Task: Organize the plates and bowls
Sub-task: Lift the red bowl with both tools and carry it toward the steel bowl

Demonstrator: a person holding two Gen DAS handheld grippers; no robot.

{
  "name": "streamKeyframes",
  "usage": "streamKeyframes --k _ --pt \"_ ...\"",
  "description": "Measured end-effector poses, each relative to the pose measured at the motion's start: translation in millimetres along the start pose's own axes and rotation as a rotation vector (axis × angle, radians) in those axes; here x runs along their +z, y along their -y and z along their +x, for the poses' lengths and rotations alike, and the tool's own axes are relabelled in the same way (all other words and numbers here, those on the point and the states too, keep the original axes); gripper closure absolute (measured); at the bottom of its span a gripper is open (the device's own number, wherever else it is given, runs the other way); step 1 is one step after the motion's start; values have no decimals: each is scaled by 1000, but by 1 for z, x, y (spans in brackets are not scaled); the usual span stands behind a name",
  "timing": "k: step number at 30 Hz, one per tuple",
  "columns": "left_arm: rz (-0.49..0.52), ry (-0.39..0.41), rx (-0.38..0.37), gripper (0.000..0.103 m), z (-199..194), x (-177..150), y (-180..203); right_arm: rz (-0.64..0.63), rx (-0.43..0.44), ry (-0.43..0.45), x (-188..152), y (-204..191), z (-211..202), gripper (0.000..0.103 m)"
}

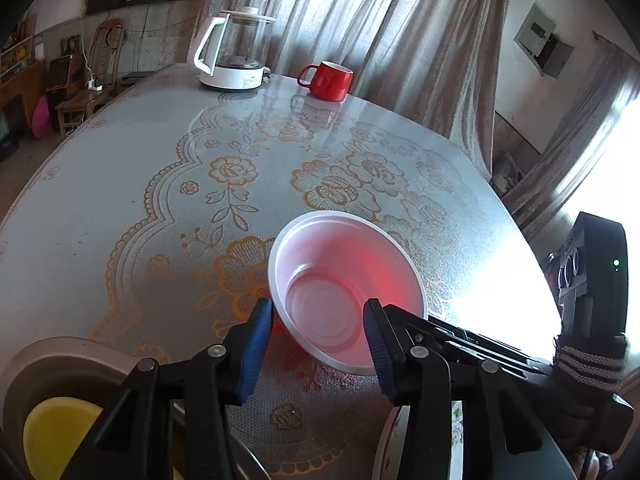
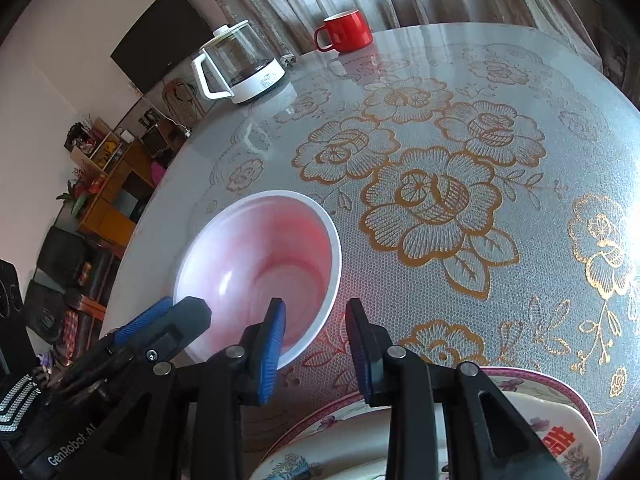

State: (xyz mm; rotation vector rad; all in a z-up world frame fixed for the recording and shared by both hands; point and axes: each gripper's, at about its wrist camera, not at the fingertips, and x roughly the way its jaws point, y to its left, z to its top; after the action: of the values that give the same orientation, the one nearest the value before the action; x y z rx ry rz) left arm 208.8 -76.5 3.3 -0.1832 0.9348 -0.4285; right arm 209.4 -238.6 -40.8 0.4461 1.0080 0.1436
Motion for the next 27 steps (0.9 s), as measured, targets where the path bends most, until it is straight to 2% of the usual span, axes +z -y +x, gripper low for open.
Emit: streamKeyframes --k 2,7,23,27 --pt "8 6 -9 57 -1 0 1 2 7 -1 0 1 0 80" --pt "11 18 -32 57 -7 -2 4 -9 3 -1 -2 0 0 84" --pt "34 81 -78 56 -50 -20 11 -3 41 32 -15 -11 -29 84" --pt "31 92 -114 56 -63 -26 9 -13 55 46 -19 -17 -38 84"
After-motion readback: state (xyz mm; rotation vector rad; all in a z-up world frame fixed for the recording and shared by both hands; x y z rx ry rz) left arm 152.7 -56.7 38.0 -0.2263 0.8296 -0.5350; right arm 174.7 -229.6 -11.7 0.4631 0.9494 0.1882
